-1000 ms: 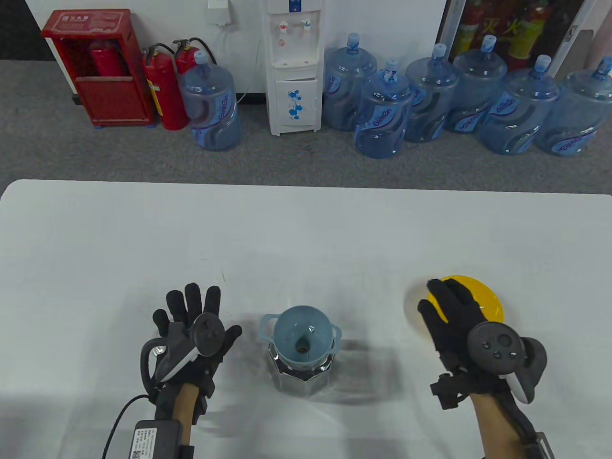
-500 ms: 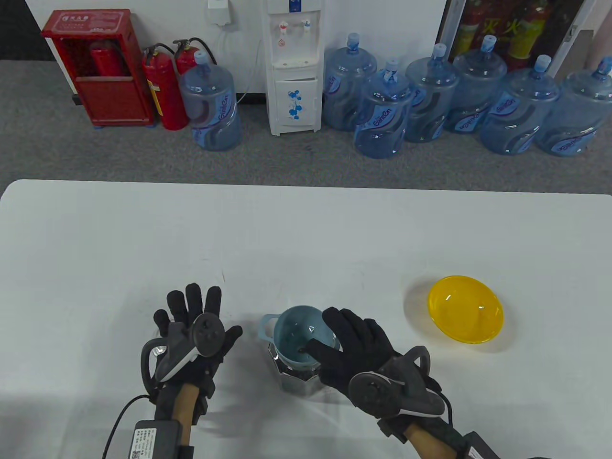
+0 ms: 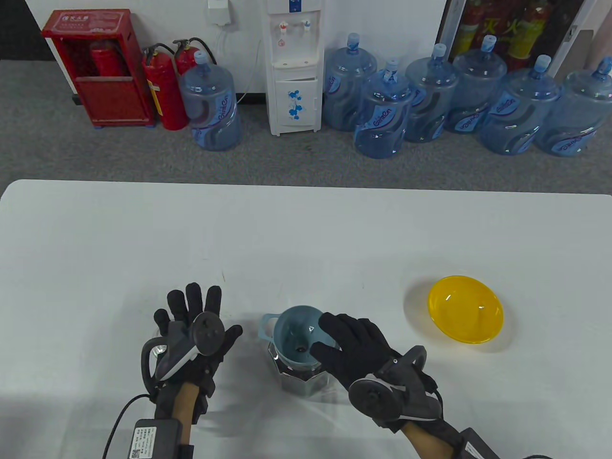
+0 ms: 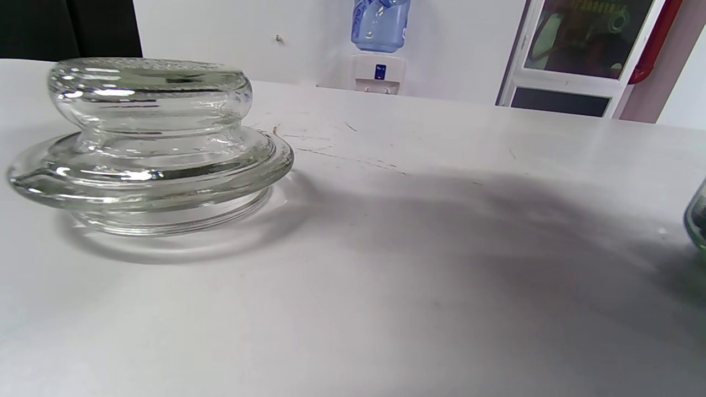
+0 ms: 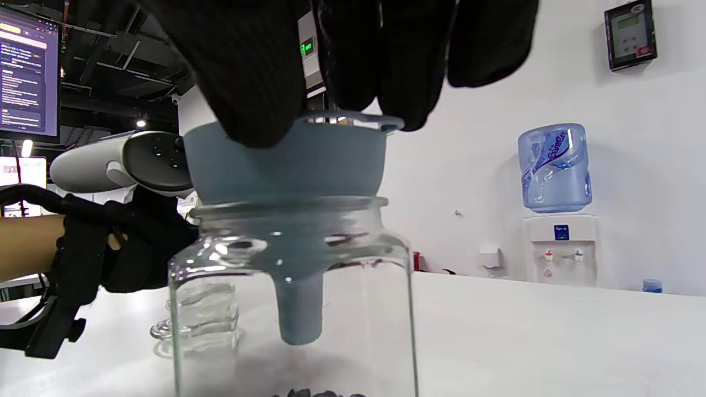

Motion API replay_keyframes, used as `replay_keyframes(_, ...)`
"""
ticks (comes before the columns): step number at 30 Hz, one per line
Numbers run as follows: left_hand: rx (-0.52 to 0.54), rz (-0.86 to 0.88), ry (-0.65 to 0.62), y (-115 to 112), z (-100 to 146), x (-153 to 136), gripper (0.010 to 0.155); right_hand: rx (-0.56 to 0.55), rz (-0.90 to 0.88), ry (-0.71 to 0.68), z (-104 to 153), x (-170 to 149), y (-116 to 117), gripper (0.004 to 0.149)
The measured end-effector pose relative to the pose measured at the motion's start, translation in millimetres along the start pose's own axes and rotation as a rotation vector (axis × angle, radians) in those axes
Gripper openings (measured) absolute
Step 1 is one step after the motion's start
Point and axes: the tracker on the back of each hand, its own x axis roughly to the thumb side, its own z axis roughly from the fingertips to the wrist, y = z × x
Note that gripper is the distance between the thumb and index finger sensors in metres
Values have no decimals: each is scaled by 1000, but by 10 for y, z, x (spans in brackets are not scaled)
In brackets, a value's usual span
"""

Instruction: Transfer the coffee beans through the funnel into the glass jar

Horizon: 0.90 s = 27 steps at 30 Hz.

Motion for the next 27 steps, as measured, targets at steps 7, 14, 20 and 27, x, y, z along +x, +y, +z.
replay_keyframes(7, -3, 3, 1, -4, -4, -3, 82, -16, 6, 5, -6, 13, -2, 36)
replay_keyframes(14, 2, 5, 0, -4, -7, -4, 82, -150, 18, -14, 39, 64, -75, 36)
replay_keyframes(20, 2, 7, -3, -9, -7, -3, 82, -327, -71, 43, 211, -98, -431, 36)
replay_keyframes(27, 19, 14, 2, 3, 5, -13, 82, -517, -181, 368, 565, -885, -726, 37)
